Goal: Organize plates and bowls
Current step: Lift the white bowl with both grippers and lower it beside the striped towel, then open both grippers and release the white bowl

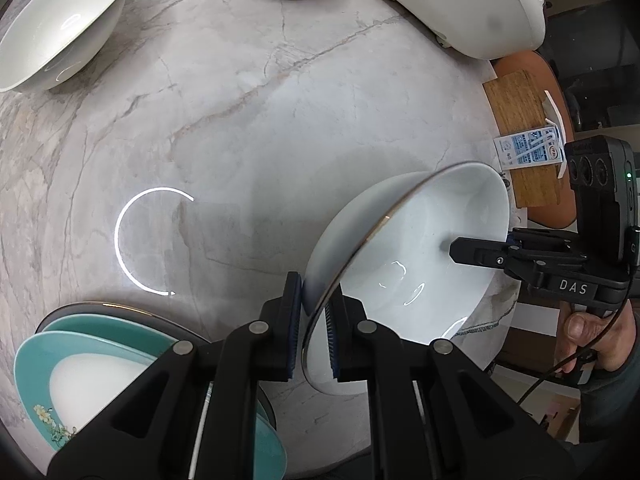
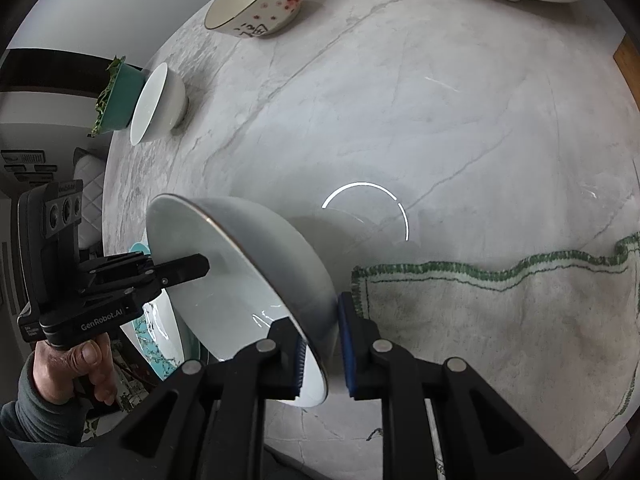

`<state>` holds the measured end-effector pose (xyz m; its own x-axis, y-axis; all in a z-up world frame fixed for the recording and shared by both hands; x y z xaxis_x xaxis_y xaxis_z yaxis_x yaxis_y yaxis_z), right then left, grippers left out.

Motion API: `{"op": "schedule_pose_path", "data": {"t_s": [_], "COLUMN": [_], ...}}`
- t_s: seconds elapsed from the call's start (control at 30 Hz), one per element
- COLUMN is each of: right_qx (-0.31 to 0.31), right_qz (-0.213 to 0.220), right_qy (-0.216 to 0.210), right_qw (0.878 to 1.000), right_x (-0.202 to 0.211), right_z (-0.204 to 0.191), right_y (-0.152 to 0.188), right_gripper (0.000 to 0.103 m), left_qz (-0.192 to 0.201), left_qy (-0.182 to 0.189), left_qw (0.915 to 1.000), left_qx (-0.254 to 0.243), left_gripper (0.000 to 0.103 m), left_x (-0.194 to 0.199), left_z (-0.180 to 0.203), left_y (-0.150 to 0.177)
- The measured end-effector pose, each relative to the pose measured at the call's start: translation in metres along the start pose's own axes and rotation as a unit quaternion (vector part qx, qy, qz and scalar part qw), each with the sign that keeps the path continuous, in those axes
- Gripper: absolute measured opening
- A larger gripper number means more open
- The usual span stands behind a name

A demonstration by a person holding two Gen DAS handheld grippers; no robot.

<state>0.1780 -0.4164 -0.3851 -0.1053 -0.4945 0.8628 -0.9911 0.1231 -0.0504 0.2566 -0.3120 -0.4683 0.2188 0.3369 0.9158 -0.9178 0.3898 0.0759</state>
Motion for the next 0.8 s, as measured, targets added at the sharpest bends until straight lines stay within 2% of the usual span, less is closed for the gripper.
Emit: {"op": "schedule_pose_path", "data": {"t_s": [0.5,0.6,0.63,0.7,0.73,0.77,0.8], "right_qx": [-0.006,-0.01,-0.011,-0.012,-0.01,-0.005,-0.003], "right_qz": [0.007,0.007,0.008,0.014,0.017,0.023,0.028], "right_qy": [-0.006,-0.013,-0.014,-0.012,-0.009,-0.003,0.0], "right_qw": [1.0,1.0,1.0,1.0,1.0,1.0,1.0], "right_x": [-0.014,-0.014,-0.014,-0.01,-0.008,-0.003,0.002], "right_z": [0.006,0.006,0.006,0.005,0.003,0.002,0.0], "right_y": [-0.007,-0.007,-0.007,-0.007,-0.007,-0.007,-0.007], "right_gripper": [0.017,0.02,0.022,0.04,0.064,0.079,0.082], "left_qz": [0.008,0.011,0.012,0.018,0.023,0.029,0.034], "left_qy": [-0.012,-0.004,0.0,0.006,0.007,0.011,0.017], "left_qw": [0.9998,0.9998,0.9997,0.9995,0.9995,0.9993,0.9991], "left_qx": [0.011,0.019,0.021,0.024,0.021,0.019,0.018], "left_gripper": [0.01,0.014,0.018,0.049,0.084,0.103,0.103], "left_x": [-0.014,-0.013,-0.012,-0.007,-0.004,0.001,0.008], "left_z": [-0.011,-0.011,-0.011,-0.01,-0.009,-0.008,-0.007], "left_y": [-0.012,-0.012,-0.011,-0.009,-0.008,-0.006,-0.004]}}
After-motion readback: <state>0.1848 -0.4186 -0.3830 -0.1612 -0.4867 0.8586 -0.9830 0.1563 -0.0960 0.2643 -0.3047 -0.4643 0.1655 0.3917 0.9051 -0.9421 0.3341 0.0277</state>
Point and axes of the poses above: each gripper's, at about its wrist camera, not at the fingertips, and x roughly against the way its jaws point, z to its right, y to its underside, the point moved 7 cm from there along -x, roughly the way its jaws point, and after that the axes turned 8 degrees about x, right-handed, at the moved point
